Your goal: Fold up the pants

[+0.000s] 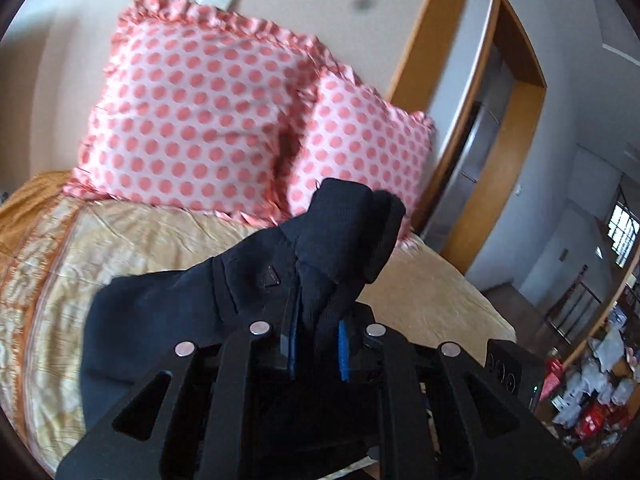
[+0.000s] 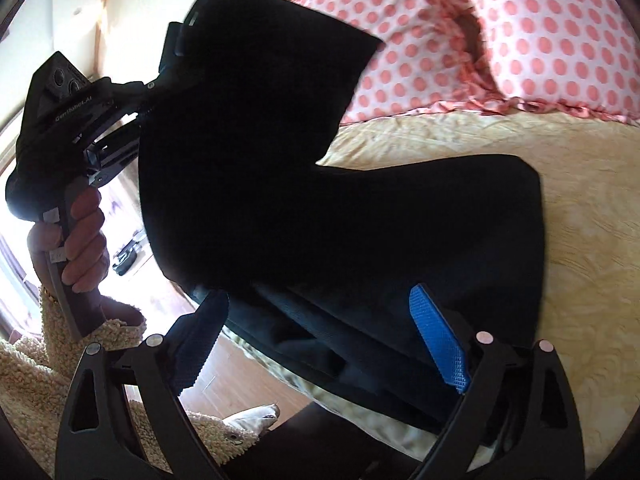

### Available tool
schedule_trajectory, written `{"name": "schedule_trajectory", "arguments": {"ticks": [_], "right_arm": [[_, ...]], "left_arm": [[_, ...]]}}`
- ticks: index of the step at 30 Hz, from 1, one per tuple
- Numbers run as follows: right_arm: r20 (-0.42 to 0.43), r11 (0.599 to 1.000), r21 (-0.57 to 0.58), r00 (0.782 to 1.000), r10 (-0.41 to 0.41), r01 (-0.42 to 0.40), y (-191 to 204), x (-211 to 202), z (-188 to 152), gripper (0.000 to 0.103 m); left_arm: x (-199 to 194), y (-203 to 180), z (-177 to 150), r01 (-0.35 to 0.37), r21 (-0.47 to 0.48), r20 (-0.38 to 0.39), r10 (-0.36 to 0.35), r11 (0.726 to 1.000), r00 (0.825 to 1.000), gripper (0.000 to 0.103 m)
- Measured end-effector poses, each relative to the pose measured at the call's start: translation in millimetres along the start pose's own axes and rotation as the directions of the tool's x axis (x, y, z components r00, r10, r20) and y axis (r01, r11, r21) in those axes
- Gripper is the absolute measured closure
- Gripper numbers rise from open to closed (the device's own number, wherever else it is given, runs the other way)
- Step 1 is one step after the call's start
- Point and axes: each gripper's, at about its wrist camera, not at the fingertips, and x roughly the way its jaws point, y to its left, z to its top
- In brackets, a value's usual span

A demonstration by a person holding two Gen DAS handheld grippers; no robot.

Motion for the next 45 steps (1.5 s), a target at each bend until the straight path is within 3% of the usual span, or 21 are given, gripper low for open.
{"name": "schedule_trajectory", "arguments": {"ticks": [3,7,9,12,15,16,18,19,20,22,25,27,29,32,36,41,45], "right_arm": [[0.032,0.998,0.043,0.998,-0.047,0.045,-15.6,-22.3,-7.8,0.009],[0.058,0.986,0.091,0.988,-0.142,0.137,-37.0,-48.0,-20.3,0.008],[0.059,0.978,0.123,0.983,-0.176,0.168,-45.9,-55.1,-22.6,0.008],[0.084,0.967,0.174,0.976,-0.203,0.186,-60.2,-68.4,-23.8,0.008],[0.131,0.966,0.187,0.97,-0.203,0.177,-65.4,-78.1,-15.1,0.008],[0.148,0.968,0.173,0.967,-0.206,0.18,-64.1,-79.8,-8.8,0.008],[0.176,0.974,0.131,0.963,-0.205,0.183,-55.5,-81.0,2.3,0.008],[0.192,0.979,0.098,0.962,-0.193,0.177,-47.5,-79.9,9.2,0.008],[0.202,0.983,0.073,0.962,-0.182,0.17,-43.2,-75.8,16.6,0.008],[0.215,0.988,0.02,0.965,-0.151,0.15,-33.6,-67.3,30.8,0.008],[0.22,0.994,-0.048,0.972,-0.088,0.101,-12.3,-48.8,47.0,0.01],[0.216,0.993,-0.077,0.974,-0.07,0.088,-0.4,-38.2,51.2,0.013],[0.198,0.992,-0.101,0.978,-0.059,0.08,9.4,-22.5,54.8,0.018],[0.16,0.987,-0.139,0.986,-0.056,0.079,23.4,-3.6,52.5,0.024],[0.121,0.985,-0.159,0.991,-0.05,0.069,32.2,11.2,45.6,0.025],[0.093,0.986,-0.14,0.993,-0.074,0.086,24.3,16.7,36.3,0.025],[0.013,0.989,-0.09,0.993,-0.115,0.115,4.4,32.0,19.1,0.026]], "left_arm": [[30.2,-28.4,-15.2,0.016,0.065,-0.064,-0.011,0.998,0.998,0.09],[40.7,-47.8,-36.1,0.053,0.099,-0.072,-0.046,0.994,0.996,0.089],[54.9,-60.0,-58.1,0.021,0.174,-0.126,0.001,0.985,0.992,0.089],[85.3,-66.1,-93.2,-0.019,0.261,-0.252,0.088,0.965,0.964,0.086],[79.2,-70.6,-111.6,-0.065,0.355,-0.214,0.149,0.933,0.965,0.082],[74.1,-72.4,-113.8,-0.073,0.386,-0.202,0.161,0.92,0.966,0.077],[66.9,-73.4,-115.1,-0.071,0.402,-0.221,0.172,0.913,0.96,0.048],[57.9,-71.0,-113.7,-0.034,0.38,-0.227,0.129,0.924,0.965,0.007],[41.8,-68.9,-112.3,0.001,0.346,-0.204,0.074,0.938,0.976,0.003],[17.2,-61.9,-103.7,0.064,0.29,-0.196,-0.006,0.955,0.981,0.002],[-6.3,-38.0,-81.9,0.005,0.19,-0.137,0.021,0.982,0.99,0.002],[-9.8,-12.9,-67.6,-0.102,0.116,-0.106,0.114,0.988,0.988,0.002],[-9.1,15.7,-55.2,-0.229,0.024,-0.097,0.231,0.973,0.968,0.002],[-1.2,42.6,-42.7,-0.31,-0.06,-0.119,0.302,0.949,0.946,0.002],[15.1,51.4,-39.7,-0.399,-0.02,-0.149,0.392,0.917,0.908,0.002],[25.8,51.7,-52.5,-0.365,0.018,-0.183,0.362,0.931,0.914,0.002],[38.0,51.8,-66.9,-0.397,0.071,-0.223,0.403,0.915,0.887,0.002]]}}
